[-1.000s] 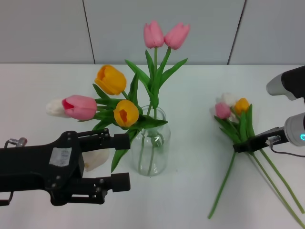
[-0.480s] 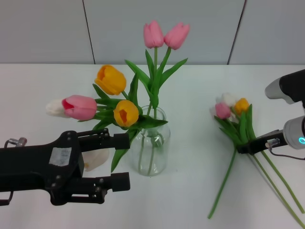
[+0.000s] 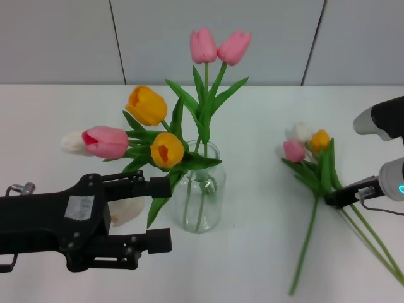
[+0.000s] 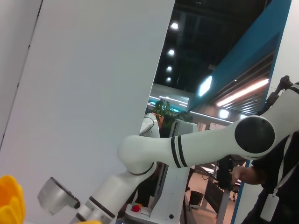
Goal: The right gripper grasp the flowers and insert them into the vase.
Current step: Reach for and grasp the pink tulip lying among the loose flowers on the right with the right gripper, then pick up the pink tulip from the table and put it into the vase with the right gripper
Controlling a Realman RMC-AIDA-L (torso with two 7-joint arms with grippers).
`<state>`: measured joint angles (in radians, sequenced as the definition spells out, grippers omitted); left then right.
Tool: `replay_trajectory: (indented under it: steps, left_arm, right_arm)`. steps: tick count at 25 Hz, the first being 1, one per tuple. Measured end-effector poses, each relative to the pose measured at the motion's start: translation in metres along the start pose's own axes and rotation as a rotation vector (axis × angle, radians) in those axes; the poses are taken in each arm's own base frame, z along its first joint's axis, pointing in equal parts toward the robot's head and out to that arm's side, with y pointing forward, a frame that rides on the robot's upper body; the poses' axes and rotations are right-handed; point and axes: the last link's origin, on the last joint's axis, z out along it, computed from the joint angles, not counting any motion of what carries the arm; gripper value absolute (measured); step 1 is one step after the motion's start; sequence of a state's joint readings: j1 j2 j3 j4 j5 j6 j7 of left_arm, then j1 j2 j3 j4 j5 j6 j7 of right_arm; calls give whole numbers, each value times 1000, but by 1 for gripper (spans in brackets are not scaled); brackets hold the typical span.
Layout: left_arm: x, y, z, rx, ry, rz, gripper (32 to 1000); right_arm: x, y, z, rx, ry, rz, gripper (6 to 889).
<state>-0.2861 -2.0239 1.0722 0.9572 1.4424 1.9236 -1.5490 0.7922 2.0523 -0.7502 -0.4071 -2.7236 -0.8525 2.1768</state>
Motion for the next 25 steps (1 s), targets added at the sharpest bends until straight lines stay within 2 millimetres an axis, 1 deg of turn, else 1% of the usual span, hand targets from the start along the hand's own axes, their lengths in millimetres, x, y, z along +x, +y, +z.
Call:
replay_trajectory:
  steps: [4,10,12,17,22,25]
  left_arm:
    - [0,0,0,0,-1,1,835]
    - [0,0,-1,1,-3,0,835]
    - [0,0,-2,3,-4,-1,835]
    - [-2,0,-2,5,0,-14,835]
    - [-3,0,-3,4,3,-16,835]
    - [-3,0,-3,4,3,-16,835]
  right_arm:
    - [2,-3,-1,18,15,-7,129]
    - [-5,-5,-5,31,-7,-17,84]
    - [-10,-9,-12,32,-20,-19,69]
    - [-18,-15,-30,22,-45,-25,70]
    - [-26,-13,-42,-22,-77,-32,66]
    - [-34,-9,-55,-70,-123,-51,65]
